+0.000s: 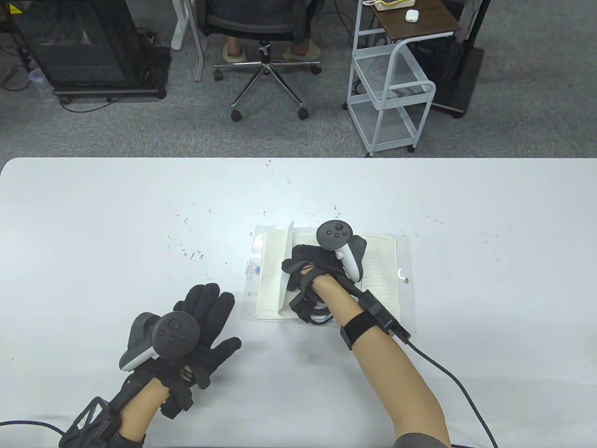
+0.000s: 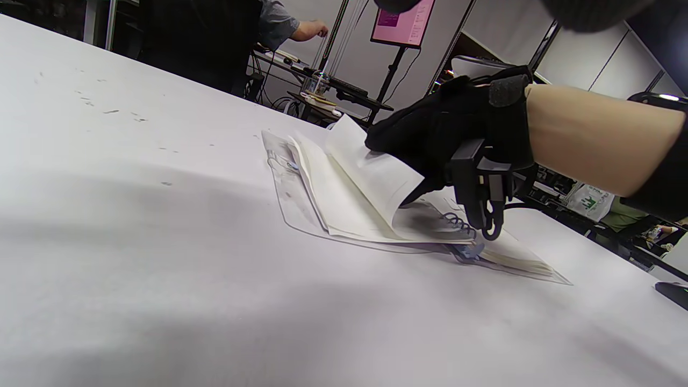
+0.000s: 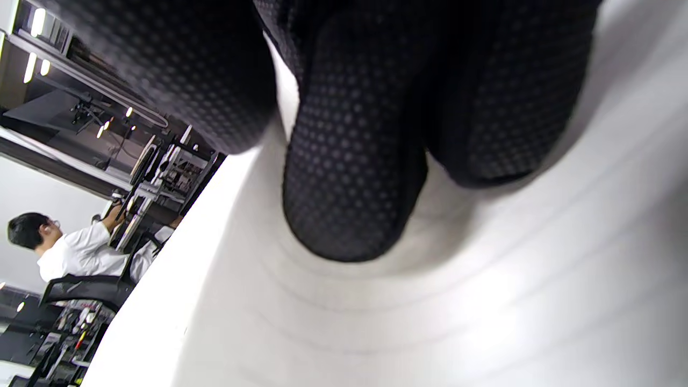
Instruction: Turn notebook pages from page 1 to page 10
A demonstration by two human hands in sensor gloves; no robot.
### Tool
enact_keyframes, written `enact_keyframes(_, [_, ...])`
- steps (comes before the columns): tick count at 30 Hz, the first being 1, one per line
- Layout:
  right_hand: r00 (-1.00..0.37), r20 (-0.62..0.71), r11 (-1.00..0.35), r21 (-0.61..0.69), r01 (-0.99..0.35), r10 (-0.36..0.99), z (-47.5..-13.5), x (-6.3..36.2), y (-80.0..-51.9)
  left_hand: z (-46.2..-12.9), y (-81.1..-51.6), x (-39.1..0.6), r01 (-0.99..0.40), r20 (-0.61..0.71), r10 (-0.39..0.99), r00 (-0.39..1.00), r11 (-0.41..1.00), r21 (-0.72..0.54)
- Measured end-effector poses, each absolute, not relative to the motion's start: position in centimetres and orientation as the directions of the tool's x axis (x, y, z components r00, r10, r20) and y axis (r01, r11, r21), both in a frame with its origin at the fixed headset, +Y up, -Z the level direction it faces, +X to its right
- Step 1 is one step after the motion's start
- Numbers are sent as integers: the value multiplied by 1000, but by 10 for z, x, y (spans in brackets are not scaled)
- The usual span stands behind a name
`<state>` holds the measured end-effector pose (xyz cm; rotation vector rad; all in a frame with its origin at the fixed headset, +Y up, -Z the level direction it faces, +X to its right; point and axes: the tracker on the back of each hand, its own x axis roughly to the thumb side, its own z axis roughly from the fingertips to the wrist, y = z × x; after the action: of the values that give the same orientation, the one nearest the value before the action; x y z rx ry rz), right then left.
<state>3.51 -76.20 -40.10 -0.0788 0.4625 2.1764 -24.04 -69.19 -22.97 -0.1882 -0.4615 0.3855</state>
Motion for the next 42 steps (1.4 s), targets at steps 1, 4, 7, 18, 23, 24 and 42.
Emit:
enact_keyframes(1, [-612, -216, -535, 326, -780, 761, -401, 34, -763, -230, -692, -240, -318, 396, 402, 825, 911, -262])
enact_keyframes(4, [-591, -212, -520, 310, -796, 778, -399, 34, -761, -230, -692, -240, -318, 396, 402, 825, 911, -262])
enact_keyframes(7, [-575, -204, -507, 304, -806, 792, -397, 40, -755, -230, -692, -240, -318, 396, 402, 825, 911, -262])
enact_keyframes(18, [-580, -169, -526, 278, -804, 797, -391, 116, -720, -229, -692, -240, -315, 396, 399, 827, 913, -260])
enact_keyframes(23, [-683, -130, -641, 254, -724, 719, -386, 150, -721, -229, -692, -240, -315, 393, 397, 830, 913, -259])
enact_keyframes(24, [-715, -121, -674, 254, -693, 689, -386, 156, -723, -229, -692, -240, -314, 392, 397, 830, 913, -260])
enact_keyframes(42, [-962, -78, -794, 549, -260, 261, -391, 169, -780, -230, -694, -240, -310, 381, 398, 834, 911, -273])
